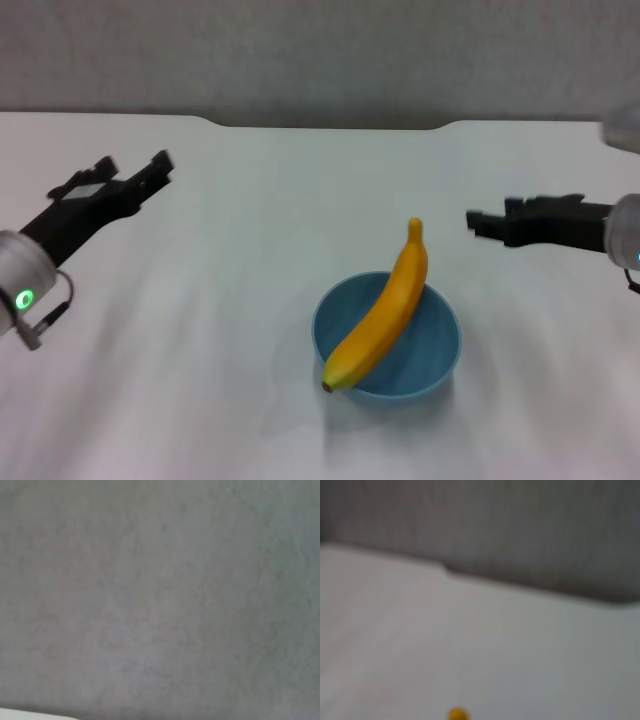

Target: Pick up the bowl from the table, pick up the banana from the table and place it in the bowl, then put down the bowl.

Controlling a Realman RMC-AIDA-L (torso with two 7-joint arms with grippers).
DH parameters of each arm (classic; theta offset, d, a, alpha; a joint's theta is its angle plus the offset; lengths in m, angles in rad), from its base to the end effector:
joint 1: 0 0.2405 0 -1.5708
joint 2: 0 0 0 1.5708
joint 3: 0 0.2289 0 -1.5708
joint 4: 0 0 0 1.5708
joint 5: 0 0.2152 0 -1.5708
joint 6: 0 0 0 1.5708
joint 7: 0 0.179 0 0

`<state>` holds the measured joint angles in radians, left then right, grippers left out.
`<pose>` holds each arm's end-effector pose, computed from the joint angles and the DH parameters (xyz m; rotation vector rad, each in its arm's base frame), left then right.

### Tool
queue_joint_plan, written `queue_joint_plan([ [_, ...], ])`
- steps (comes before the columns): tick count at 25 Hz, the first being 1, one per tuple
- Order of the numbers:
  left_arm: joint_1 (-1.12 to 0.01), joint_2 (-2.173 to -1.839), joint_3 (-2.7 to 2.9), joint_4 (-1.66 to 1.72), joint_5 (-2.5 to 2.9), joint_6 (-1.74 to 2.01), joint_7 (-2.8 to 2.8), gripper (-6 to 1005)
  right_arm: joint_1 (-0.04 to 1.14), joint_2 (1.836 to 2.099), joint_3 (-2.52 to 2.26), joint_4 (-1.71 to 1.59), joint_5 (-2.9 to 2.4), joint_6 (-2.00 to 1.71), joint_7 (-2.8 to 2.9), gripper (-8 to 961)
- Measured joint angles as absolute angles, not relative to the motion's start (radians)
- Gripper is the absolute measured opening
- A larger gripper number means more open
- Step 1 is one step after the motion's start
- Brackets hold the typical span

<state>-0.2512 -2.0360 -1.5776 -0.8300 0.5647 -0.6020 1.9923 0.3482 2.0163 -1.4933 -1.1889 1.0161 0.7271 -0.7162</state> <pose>-0.2518 0.4010 0.0098 -1.8136 -0.9426 -0.8838 0.2175 0.4059 -0.0092 -2.1998 0.9686 0.2591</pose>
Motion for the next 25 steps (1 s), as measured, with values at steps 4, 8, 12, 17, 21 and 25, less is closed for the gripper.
queue_joint_plan([
  [4, -0.250, -2.038, -1.631, -0.754, 0.563, -0.669, 2.021, 896, 0.271, 2.017, -1.548, -1.151, 1.326, 0.555, -1.033, 602],
  [8, -0.256, -2.041, -1.654, -0.677, 0.555, -0.712, 2.098, 896, 0.263, 2.017, -1.580, -1.076, 1.565, 0.521, -1.304, 603],
  [12, -0.260, -2.043, -1.645, -0.619, 0.494, -0.762, 2.217, 896, 0.253, 2.020, -1.621, -1.012, 1.814, 0.506, -1.604, 603],
  [17, -0.262, -2.044, -1.642, -0.546, 0.442, -0.838, 2.271, 896, 0.210, 2.021, -1.693, -0.928, 2.233, 0.551, -2.033, 603],
  [21, -0.263, -2.047, -1.619, -0.520, 0.435, -0.862, 2.294, 896, 0.192, 2.022, -1.733, -0.817, 2.565, 0.696, -2.303, 602],
  [25, -0.271, -2.048, -1.587, -0.519, 0.430, -0.865, 2.312, 896, 0.245, 2.018, -1.744, -0.595, 2.795, 0.925, -2.375, 603],
])
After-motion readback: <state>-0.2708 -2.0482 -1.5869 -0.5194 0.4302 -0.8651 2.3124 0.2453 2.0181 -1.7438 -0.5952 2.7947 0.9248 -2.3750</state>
